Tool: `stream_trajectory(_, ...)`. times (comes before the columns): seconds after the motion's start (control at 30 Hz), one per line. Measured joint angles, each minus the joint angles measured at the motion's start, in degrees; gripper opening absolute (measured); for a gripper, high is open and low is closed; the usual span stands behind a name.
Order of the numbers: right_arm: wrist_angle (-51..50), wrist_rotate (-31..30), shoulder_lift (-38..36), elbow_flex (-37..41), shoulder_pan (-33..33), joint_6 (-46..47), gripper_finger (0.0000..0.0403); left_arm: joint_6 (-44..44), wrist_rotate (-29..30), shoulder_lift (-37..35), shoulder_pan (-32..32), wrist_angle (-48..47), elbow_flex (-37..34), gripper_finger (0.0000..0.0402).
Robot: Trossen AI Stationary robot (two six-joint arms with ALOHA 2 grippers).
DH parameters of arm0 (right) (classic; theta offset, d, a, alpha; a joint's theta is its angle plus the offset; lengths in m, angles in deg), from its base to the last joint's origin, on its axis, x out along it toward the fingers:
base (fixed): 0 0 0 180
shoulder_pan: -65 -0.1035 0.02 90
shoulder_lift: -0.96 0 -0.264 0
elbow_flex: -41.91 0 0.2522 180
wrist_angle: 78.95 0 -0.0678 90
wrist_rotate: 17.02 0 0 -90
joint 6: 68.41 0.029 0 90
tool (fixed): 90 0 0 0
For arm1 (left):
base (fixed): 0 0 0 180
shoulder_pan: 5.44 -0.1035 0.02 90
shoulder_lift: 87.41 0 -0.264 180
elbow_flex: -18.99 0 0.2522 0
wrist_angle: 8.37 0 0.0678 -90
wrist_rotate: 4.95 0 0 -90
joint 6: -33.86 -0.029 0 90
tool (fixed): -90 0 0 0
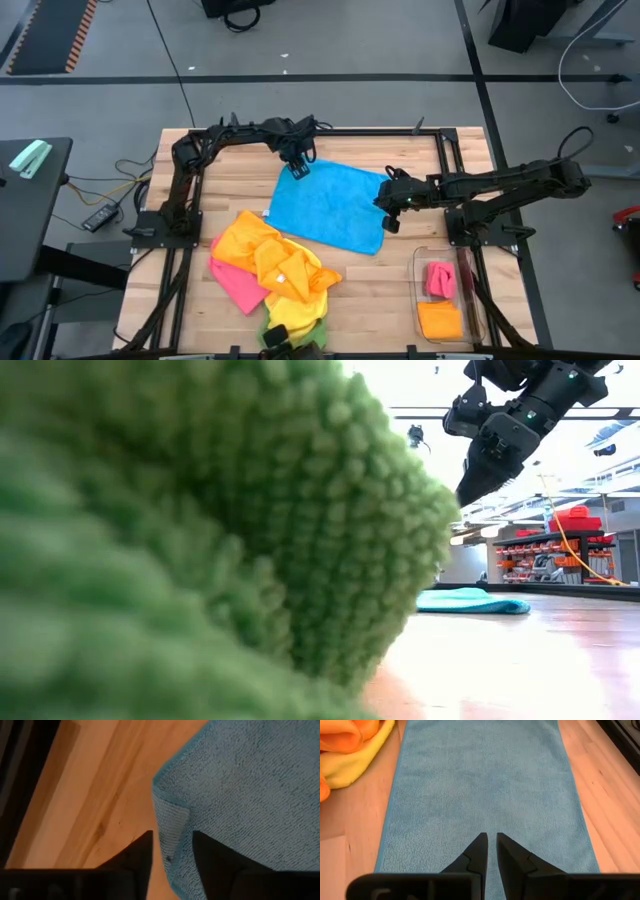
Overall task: Fold microfiber towels
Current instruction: Fold the blue towel
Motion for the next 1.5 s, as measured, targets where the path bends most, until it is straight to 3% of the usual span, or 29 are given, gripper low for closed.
stream_trajectory(0.13,0.1,0.4,0.0,0.4,0.0,0.0,0.0048,-6.6,0.0,-0.2,0.4,-1.4,0.1,0.0038)
stream_trajectory(0.2,-0.1,0.5,0.0,0.8,0.0,0.2,0.0048,-7.1,0.0,-0.4,0.6,-3.6,1.0,0.0013)
stream_trajectory(0.5,0.6,0.5,0.0,1.5,0.0,0.0,0.0048,-9.5,-1.1,-0.6,0.9,-11.0,7.4,0.0007)
stream_trajectory(0.77,0.6,0.5,0.0,1.5,0.0,0.0,0.0048,-9.4,-13.0,-0.6,3.5,-12.9,13.6,0.0005)
stream_trajectory(0.9,1.2,2.8,0.0,3.0,0.0,-0.1,0.0048,-8.7,-16.0,-0.6,5.8,-12.1,17.7,0.0004)
stream_trajectory(1.27,23.8,7.9,0.0,15.2,0.0,-0.2,0.0048,-6.3,-18.6,-0.6,12.4,-4.8,19.8,0.0002)
stream_trajectory(1.5,30.9,-0.6,0.0,15.8,0.0,-6.8,0.0057,-4.9,-18.6,-0.6,14.9,-0.9,19.7,0.0001)
